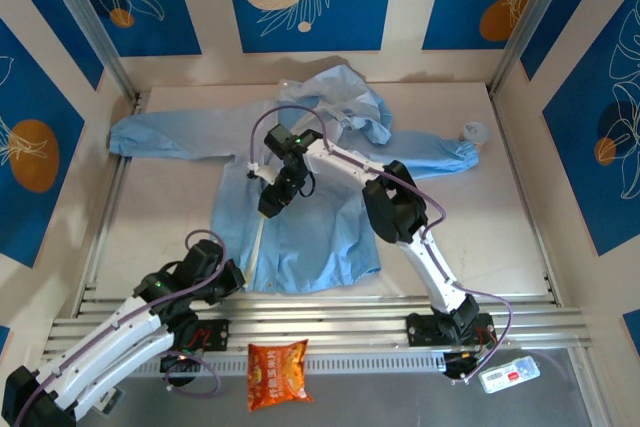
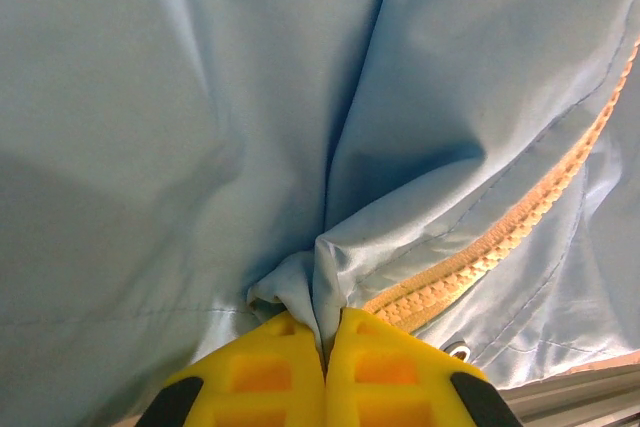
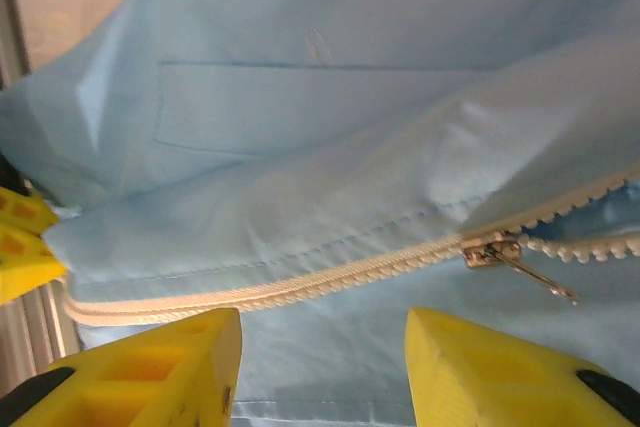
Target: Zip up the jacket
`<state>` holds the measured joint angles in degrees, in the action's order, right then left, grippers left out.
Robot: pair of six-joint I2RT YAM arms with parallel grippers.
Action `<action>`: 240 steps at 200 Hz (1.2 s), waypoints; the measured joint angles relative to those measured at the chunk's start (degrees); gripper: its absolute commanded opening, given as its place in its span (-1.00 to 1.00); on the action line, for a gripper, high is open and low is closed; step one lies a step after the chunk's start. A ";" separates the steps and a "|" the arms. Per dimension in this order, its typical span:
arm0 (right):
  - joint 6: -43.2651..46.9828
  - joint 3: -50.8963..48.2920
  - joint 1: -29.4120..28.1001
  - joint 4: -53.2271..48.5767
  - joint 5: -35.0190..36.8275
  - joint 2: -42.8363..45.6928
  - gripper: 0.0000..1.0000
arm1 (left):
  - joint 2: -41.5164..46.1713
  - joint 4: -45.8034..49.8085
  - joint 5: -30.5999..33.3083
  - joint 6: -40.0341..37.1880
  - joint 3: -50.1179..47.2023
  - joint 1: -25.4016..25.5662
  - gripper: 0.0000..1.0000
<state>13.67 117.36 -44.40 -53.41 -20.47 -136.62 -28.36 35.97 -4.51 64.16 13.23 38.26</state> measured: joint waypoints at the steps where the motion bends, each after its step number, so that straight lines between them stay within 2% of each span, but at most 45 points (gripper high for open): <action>1: 0.00 -0.02 0.00 0.02 0.09 0.00 -0.08 | 0.00 0.00 0.00 0.00 0.00 0.02 -1.00; 41: 2.64 0.22 0.15 0.63 4.79 0.09 -0.08 | 0.00 -0.02 -0.17 0.00 0.00 0.00 -1.00; 89: 13.18 2.45 0.09 2.16 9.03 0.07 -0.03 | -0.22 -0.46 -1.01 -0.04 0.00 0.00 -1.00; 153: 29.77 -8.81 -1.31 13.31 14.23 2.10 -0.02 | -0.72 -1.22 -1.49 -0.15 -0.09 0.00 -1.00; 240: 34.07 -11.67 -2.36 19.19 16.41 2.95 -0.10 | -0.59 -2.14 -1.68 -0.13 -0.74 0.00 -1.00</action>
<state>47.75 105.69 -46.76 -34.22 -4.05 -133.67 -28.95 33.82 -6.20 64.03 12.49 38.26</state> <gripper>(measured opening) 0.454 0.039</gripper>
